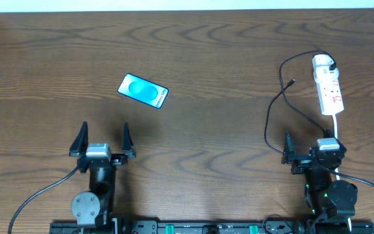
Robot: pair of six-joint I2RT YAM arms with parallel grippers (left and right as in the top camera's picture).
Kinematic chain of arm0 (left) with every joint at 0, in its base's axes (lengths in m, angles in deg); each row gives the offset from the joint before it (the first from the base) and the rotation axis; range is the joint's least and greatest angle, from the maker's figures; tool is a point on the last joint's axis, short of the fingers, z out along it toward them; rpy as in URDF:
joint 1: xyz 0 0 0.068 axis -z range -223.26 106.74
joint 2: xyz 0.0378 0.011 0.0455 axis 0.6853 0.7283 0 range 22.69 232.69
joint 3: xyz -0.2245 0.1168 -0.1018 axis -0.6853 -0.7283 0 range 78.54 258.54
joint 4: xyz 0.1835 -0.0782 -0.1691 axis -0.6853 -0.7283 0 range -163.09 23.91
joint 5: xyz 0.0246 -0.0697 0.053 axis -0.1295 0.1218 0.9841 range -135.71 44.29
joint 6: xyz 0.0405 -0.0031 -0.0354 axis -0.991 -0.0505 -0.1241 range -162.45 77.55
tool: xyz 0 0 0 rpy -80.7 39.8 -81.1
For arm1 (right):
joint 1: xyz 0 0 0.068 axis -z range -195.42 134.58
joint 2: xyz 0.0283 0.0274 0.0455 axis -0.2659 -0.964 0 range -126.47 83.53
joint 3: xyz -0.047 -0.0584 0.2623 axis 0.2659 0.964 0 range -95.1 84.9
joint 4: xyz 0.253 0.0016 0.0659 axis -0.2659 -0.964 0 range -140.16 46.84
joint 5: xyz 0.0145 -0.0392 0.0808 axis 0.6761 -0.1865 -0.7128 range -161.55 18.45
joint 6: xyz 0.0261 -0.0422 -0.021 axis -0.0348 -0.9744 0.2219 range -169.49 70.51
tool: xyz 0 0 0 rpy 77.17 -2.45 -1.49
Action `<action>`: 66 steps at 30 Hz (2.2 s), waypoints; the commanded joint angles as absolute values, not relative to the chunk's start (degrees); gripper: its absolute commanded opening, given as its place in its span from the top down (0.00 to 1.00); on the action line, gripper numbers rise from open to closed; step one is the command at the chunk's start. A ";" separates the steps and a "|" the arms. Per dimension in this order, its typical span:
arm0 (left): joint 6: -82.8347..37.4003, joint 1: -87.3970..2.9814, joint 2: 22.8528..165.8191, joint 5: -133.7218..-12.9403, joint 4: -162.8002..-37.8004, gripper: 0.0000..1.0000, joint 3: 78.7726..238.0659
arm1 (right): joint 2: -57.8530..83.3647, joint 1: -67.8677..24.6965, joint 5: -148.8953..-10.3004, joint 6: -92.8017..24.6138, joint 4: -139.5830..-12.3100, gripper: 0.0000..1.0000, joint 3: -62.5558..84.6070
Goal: Plug charger to phone and switch on socket
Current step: 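Open the left gripper and move it forward toward the blue phone, then lower the left gripper over the phone's top edge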
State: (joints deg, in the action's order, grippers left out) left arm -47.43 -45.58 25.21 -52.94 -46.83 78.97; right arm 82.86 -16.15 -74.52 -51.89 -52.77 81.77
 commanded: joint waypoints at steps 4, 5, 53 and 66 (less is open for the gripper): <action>-48.24 -45.87 25.21 -53.00 -37.10 0.05 78.77 | 83.15 -16.55 -74.06 -52.80 -52.81 0.01 82.14; -48.24 -45.87 25.21 -53.00 -34.98 0.05 78.77 | 83.15 -16.55 -74.06 -52.80 -52.81 0.01 82.14; -43.89 -45.65 73.06 -64.57 -42.00 0.05 129.87 | 83.15 -16.55 -74.06 -52.80 -52.81 0.01 82.14; -43.86 -45.65 87.81 -64.96 -84.92 0.05 149.65 | 83.15 -16.55 -74.06 -52.80 -52.81 0.01 82.14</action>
State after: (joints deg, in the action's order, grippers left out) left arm -43.95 -45.63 86.54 -63.87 -82.34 148.71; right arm 82.84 -16.15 -74.52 -52.08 -52.77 81.81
